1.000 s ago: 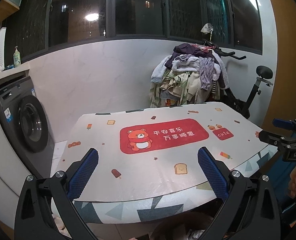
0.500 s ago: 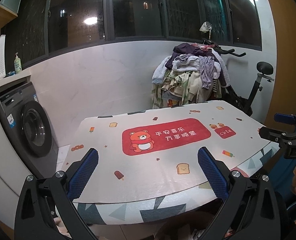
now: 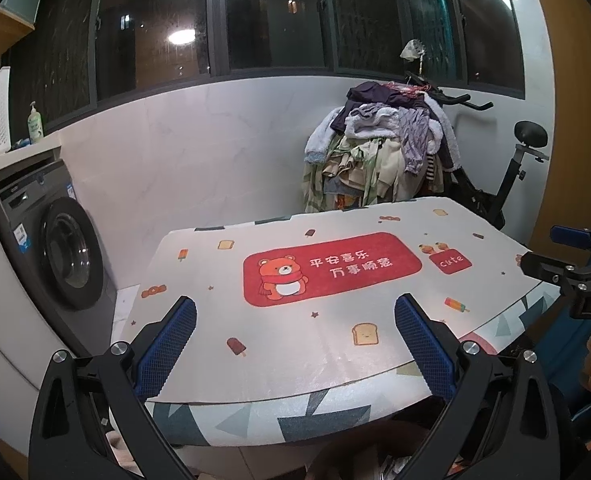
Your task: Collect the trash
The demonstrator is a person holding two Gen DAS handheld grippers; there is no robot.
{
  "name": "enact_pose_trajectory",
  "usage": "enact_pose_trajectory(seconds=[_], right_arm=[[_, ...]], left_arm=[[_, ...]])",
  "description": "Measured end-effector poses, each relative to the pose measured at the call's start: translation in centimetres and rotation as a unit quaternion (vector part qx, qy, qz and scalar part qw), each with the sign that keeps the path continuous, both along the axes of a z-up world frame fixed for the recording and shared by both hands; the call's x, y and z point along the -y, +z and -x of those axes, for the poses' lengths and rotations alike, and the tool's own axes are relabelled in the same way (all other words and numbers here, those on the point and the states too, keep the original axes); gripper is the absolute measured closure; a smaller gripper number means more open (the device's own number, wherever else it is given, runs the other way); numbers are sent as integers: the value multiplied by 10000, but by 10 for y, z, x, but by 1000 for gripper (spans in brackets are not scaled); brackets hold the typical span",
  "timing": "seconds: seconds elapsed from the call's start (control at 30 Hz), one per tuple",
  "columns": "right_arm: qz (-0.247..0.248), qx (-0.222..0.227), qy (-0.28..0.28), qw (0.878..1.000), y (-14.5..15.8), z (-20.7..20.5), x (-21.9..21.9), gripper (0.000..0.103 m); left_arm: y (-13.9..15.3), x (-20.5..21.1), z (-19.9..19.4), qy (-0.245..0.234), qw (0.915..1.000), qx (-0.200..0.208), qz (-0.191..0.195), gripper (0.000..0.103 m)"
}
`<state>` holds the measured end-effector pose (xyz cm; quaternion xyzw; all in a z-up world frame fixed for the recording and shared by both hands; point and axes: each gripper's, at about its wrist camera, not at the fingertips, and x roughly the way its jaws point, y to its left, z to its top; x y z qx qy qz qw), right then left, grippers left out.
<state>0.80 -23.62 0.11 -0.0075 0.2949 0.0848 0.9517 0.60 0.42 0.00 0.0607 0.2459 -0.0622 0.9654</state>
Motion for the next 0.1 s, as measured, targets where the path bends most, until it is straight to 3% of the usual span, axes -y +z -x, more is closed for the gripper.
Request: enact_pose_trajectory(seconds=[0.1], right_arm=[[-9,-38,-16,10000,-2,-1,1,6]], left_arm=[[-3,-2,-3,12,10000,-64,21,6]])
